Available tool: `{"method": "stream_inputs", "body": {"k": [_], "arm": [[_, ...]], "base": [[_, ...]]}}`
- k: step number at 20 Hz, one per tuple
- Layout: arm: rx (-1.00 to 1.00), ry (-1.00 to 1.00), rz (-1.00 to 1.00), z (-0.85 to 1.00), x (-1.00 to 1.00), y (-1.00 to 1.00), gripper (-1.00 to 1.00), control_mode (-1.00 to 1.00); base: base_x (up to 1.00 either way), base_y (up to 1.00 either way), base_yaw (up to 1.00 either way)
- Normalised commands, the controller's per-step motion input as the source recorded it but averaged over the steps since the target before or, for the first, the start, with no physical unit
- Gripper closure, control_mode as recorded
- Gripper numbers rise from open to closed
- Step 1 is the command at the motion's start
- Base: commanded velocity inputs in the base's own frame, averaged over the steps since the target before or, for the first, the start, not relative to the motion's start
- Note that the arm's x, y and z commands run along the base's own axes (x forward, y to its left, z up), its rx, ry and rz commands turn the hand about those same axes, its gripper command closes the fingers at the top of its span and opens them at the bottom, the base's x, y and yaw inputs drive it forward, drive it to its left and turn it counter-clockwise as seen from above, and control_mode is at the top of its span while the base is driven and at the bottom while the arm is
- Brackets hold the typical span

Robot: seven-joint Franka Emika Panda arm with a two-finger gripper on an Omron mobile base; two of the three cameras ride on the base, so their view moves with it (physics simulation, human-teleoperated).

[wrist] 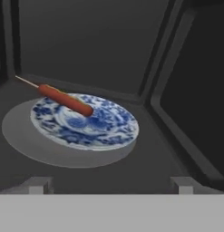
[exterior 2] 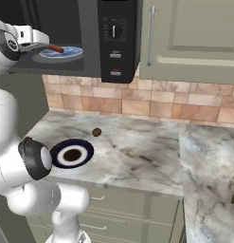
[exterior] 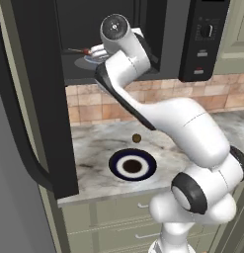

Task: Pick the hot dog from the counter and place it in the microwave.

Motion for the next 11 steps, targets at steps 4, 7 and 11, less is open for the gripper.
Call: {"method": "stream_inputs", "body": {"k": [4,7,11], "arm": [[0.12,0.00,-0.03,0.00,-1.00,-0.40,-1.00,-1.00],[0.13,-0.04,-0.02,-0.23,-1.00,-0.49,-1.00,-1.00],[0.15,-0.02,0.00,-0.68,-1.00,-0.72,-1.00,-1.00]], "base": [[0.00,0.00,0.00],[0.00,0.00,0.00],[0.00,0.00,0.00]]}}
